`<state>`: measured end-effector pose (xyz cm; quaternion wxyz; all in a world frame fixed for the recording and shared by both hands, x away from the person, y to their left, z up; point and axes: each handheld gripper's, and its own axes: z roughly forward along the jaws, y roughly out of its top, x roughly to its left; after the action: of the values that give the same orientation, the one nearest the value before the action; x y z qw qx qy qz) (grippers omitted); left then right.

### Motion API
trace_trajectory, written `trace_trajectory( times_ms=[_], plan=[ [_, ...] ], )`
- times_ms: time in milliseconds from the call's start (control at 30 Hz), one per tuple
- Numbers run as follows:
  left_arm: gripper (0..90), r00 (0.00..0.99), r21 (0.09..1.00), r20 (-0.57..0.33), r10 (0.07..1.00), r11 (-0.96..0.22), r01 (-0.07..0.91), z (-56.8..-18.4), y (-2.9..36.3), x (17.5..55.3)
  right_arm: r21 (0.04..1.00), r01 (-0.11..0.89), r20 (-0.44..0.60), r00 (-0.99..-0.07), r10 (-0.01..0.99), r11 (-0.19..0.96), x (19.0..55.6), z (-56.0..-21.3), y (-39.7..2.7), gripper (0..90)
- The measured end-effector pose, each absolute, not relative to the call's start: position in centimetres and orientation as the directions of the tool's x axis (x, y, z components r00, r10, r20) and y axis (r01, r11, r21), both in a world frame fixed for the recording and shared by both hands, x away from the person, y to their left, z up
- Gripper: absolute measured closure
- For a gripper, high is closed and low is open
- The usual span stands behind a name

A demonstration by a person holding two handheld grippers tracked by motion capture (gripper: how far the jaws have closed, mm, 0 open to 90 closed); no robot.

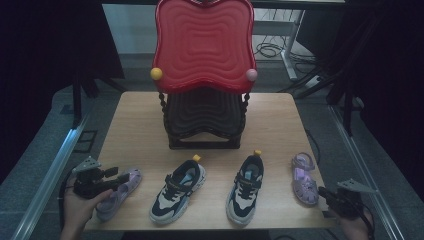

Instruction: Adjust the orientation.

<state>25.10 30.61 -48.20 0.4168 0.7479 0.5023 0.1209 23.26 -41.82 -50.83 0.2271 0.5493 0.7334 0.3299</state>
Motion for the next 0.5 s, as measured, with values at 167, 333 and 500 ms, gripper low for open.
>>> trace_trajectory(
  times_ms=[167, 333, 500],
  plan=[
    [40.5, 0.464, 0.742, -0.244, 0.851, -0.145, 0.655, -48.4, 30.8, 25.0, 0.730, 0.655, 0.025, -0.306, 0.952, 0.192, 23.3, -50.5, -41.4, 89.0],
    [40.4, 0.463, 0.739, -0.247, 0.851, -0.143, 0.658, -48.5, 30.8, 25.0, 0.721, 0.659, 0.018, -0.327, 0.945, 0.214, 23.3, -50.2, -40.9, 89.0],
    [40.4, 0.467, 0.738, -0.248, 0.849, -0.146, 0.658, -48.5, 30.8, 25.0, 0.718, 0.658, 0.018, -0.344, 0.939, 0.227, 23.3, -50.0, -40.4, 89.1]
  ],
)
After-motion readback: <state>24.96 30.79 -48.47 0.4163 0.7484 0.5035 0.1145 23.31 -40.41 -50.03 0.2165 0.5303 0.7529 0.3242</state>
